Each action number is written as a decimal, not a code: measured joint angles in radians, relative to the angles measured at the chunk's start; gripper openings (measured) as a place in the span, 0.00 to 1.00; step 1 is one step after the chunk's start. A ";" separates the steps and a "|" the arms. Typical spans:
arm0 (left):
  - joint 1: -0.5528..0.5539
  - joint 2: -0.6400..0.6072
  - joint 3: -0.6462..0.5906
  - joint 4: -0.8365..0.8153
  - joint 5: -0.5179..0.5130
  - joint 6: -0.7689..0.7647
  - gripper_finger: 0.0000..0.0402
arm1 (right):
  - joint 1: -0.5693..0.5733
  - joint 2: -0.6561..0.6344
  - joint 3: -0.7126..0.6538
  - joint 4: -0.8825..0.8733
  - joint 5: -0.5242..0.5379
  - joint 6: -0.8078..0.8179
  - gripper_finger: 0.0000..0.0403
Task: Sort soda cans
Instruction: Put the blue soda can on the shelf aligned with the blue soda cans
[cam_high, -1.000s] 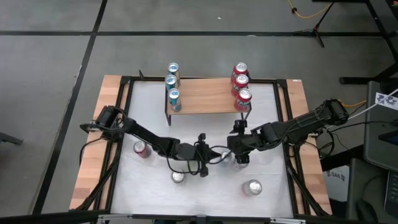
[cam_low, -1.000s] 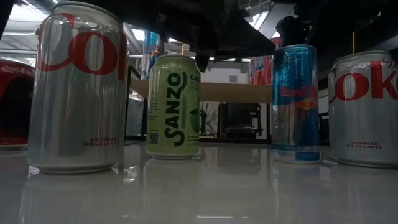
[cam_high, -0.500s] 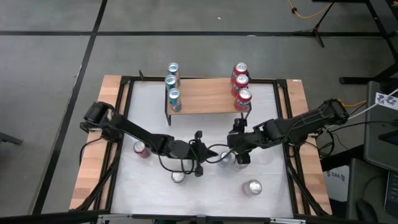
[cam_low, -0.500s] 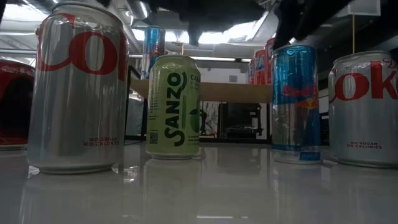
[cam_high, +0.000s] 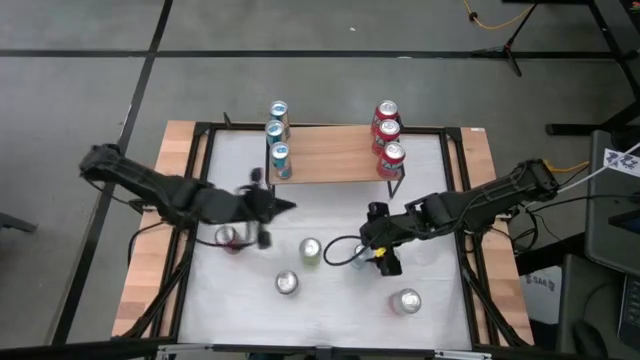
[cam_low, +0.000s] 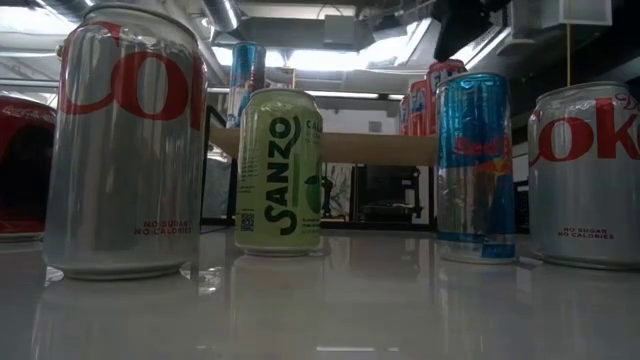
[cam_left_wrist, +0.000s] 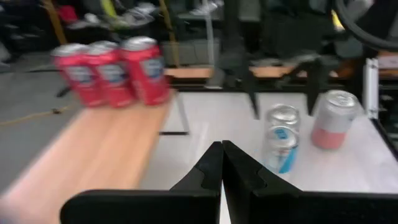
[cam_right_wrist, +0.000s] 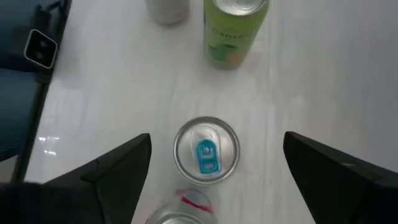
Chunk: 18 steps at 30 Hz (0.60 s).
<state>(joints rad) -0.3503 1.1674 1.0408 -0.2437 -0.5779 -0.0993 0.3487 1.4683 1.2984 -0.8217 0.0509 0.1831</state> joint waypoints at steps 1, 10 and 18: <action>-0.016 -0.039 -0.025 -0.006 -0.030 0.000 0.00 | 0.003 0.004 0.000 0.004 0.000 0.001 0.88; -0.129 -0.297 -0.464 0.274 -0.090 -0.082 0.00 | 0.067 0.084 0.000 0.019 0.069 0.016 0.88; -0.159 -0.345 -0.702 0.557 -0.090 -0.082 0.00 | 0.070 0.136 0.000 0.009 0.137 0.078 0.88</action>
<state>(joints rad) -0.5093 0.8227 0.3392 0.3128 -0.6682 -0.1810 0.4185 1.6047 1.2984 -0.8127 0.1875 0.2611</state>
